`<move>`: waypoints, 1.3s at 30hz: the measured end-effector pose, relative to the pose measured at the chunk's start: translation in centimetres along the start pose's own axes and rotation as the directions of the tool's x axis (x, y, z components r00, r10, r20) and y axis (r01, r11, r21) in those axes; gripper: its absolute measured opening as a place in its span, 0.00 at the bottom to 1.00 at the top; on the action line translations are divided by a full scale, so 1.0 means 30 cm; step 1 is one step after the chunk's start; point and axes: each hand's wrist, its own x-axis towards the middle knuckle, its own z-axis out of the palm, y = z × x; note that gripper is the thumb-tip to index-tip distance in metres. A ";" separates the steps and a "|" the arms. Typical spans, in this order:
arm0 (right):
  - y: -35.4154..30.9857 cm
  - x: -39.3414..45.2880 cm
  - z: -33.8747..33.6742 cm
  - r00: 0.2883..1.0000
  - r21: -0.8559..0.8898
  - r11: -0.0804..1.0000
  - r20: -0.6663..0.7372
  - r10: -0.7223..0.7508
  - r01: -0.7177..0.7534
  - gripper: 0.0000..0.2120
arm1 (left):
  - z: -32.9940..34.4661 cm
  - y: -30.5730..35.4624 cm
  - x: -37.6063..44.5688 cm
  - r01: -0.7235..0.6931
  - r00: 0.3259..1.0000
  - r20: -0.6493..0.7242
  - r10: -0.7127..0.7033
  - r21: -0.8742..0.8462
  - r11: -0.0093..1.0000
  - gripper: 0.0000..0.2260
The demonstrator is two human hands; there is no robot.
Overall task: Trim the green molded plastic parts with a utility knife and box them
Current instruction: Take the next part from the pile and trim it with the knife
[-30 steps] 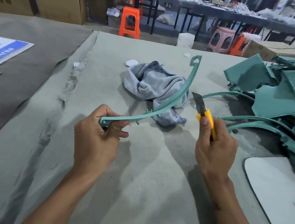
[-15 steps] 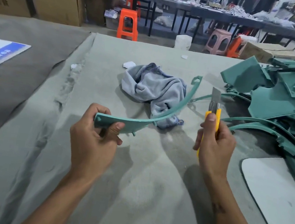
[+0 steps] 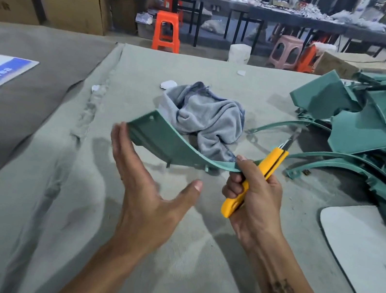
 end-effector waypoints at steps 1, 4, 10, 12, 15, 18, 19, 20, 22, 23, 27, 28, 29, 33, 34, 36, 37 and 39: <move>0.002 -0.006 0.005 1.000 -0.008 1.000 0.025 0.014 -0.014 0.10 | 0.000 0.006 0.005 0.016 1.000 0.013 -0.015 -0.014 1.000 0.59; 0.022 -0.023 0.025 0.991 -0.044 0.998 0.126 0.052 -0.047 0.14 | -0.008 0.019 0.036 -0.012 0.998 -0.060 0.000 -0.199 0.980 0.59; 0.063 -0.054 0.031 0.921 -0.161 0.977 0.342 0.186 -0.137 0.12 | -0.052 0.005 0.091 0.060 0.954 -0.218 -0.207 -0.537 0.842 0.52; 0.062 -0.052 0.022 0.918 -0.305 0.951 0.365 0.153 -0.038 0.13 | -0.062 0.005 0.102 0.056 0.925 -0.290 -0.246 -0.538 0.841 0.49; 0.051 -0.043 -0.003 0.936 -0.573 0.763 0.332 -0.116 0.298 0.23 | -0.066 0.013 0.111 0.079 0.874 -0.334 -0.354 -0.620 0.781 0.47; 0.037 -0.039 -0.038 0.779 -0.708 0.340 0.498 -0.380 0.619 0.23 | -0.067 0.015 0.111 0.091 0.848 -0.342 -0.404 -0.657 0.748 0.48; 0.039 -0.044 -0.041 0.738 -0.692 0.279 0.555 -0.384 0.666 0.21 | -0.067 0.018 0.112 0.095 0.847 -0.343 -0.407 -0.655 0.749 0.48; 0.044 -0.049 -0.038 0.720 -0.667 0.282 0.590 -0.367 0.690 0.21 | -0.064 0.021 0.111 0.105 0.841 -0.339 -0.421 -0.661 0.743 0.48; 0.062 -0.057 -0.020 0.704 -0.644 0.287 0.632 -0.324 0.709 0.19 | -0.064 0.023 0.113 0.140 0.813 -0.321 -0.485 -0.702 0.698 0.46; 0.068 -0.062 -0.014 0.698 -0.650 0.257 0.647 -0.305 0.715 0.19 | -0.061 0.021 0.115 0.153 0.797 -0.298 -0.526 -0.742 0.653 0.45; 0.073 -0.053 -0.022 0.716 -0.707 0.176 0.608 -0.343 0.684 0.19 | -0.055 0.019 0.119 0.145 0.765 -0.258 -0.590 -0.823 0.549 0.42; 0.068 -0.045 -0.026 0.735 -0.741 0.167 0.558 -0.386 0.650 0.19 | -0.055 0.023 0.121 0.142 0.757 -0.264 -0.598 -0.827 0.544 0.42; 0.061 -0.035 -0.031 0.756 -0.781 0.163 0.493 -0.432 0.603 0.18 | -0.057 0.025 0.123 0.141 0.746 -0.272 -0.608 -0.828 0.543 0.42; 0.035 -0.023 -0.046 0.721 -0.815 0.109 0.431 -0.543 0.570 0.19 | -0.066 0.025 0.130 0.132 0.739 -0.304 -0.601 -0.810 0.572 0.42; 0.032 -0.028 -0.045 0.692 -0.773 0.093 0.498 -0.523 0.627 0.21 | -0.066 0.026 0.128 0.136 0.740 -0.303 -0.600 -0.806 0.576 0.42; 0.039 -0.039 -0.043 0.643 -0.694 0.074 0.616 -0.455 0.717 0.23 | -0.060 0.027 0.122 0.150 0.745 -0.291 -0.600 -0.804 0.576 0.41; 0.045 -0.036 -0.042 0.639 -0.686 0.064 0.634 -0.437 0.725 0.22 | -0.057 0.029 0.119 0.154 0.749 -0.286 -0.598 -0.803 0.576 0.41; 0.048 -0.016 -0.045 0.684 -0.747 0.075 0.557 -0.471 0.660 0.22 | -0.055 0.031 0.118 0.157 0.751 -0.287 -0.595 -0.798 0.582 0.41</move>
